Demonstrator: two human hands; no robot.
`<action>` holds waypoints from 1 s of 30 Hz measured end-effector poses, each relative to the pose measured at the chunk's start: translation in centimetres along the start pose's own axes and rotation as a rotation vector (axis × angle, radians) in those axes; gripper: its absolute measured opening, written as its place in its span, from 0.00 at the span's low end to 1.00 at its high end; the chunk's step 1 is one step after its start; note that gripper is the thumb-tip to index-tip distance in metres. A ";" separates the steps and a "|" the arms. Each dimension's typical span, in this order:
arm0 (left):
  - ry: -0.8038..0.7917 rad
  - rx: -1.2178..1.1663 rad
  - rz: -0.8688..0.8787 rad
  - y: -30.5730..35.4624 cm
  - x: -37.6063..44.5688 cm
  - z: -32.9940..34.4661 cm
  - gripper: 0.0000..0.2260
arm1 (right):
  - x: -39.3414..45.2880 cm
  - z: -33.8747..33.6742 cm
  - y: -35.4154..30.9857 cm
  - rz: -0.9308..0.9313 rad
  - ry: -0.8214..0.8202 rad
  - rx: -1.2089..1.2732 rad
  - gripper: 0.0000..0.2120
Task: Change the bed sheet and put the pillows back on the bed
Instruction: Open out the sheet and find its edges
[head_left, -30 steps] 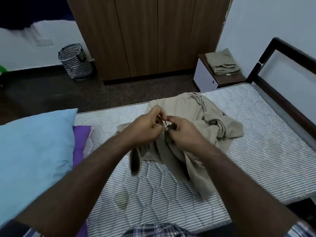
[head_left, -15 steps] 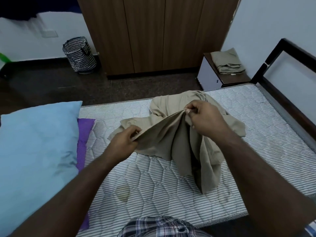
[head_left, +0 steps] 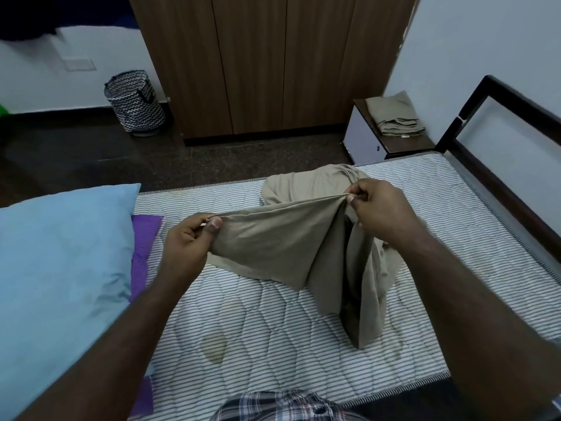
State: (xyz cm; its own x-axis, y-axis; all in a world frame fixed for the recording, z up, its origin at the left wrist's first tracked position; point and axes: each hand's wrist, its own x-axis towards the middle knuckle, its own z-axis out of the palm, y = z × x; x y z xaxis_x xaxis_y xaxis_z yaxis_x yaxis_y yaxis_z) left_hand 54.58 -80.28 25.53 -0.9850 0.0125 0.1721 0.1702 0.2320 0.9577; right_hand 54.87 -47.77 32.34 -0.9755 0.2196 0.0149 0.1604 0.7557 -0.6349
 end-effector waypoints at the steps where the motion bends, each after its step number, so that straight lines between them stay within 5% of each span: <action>1: 0.020 -0.065 -0.031 -0.1 0.2 0.0 0.07 | -0.1 0.1 0.1 0.004 -0.002 0.001 0.05; 8: 0.195 -0.335 -0.569 0.8 4.5 3.6 0.08 | 0.1 0.8 3.0 0.139 -0.023 0.019 0.06; 11: 0.379 -0.490 -0.551 2.8 9.3 2.0 0.07 | 1.1 -4.0 2.7 0.132 0.477 0.171 0.07; 13: 0.559 -0.517 -0.356 4.8 11.8 0.2 0.10 | 1.0 -8.5 0.5 -0.038 0.897 0.233 0.06; 15: 0.591 -0.425 -0.134 6.7 12.3 0.3 0.11 | 0.1 -9.7 -1.7 -0.189 1.068 0.264 0.05; 20: 0.028 -0.051 -0.118 6.8 8.4 6.8 0.08 | -3.5 0.5 -2.9 -0.117 0.292 0.360 0.06; 30: 0.086 -0.067 -0.116 6.8 9.7 3.4 0.07 | -1.3 -3.4 1.3 0.020 0.386 0.357 0.08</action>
State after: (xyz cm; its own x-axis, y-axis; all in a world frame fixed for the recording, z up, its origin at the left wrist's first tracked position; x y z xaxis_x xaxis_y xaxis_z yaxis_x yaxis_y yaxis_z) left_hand 46.09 -75.30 32.91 -0.9926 -0.0950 0.0761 0.0601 0.1617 0.9850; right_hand 56.87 -45.04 34.13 -0.8352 0.4942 0.2412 0.0513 0.5066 -0.8606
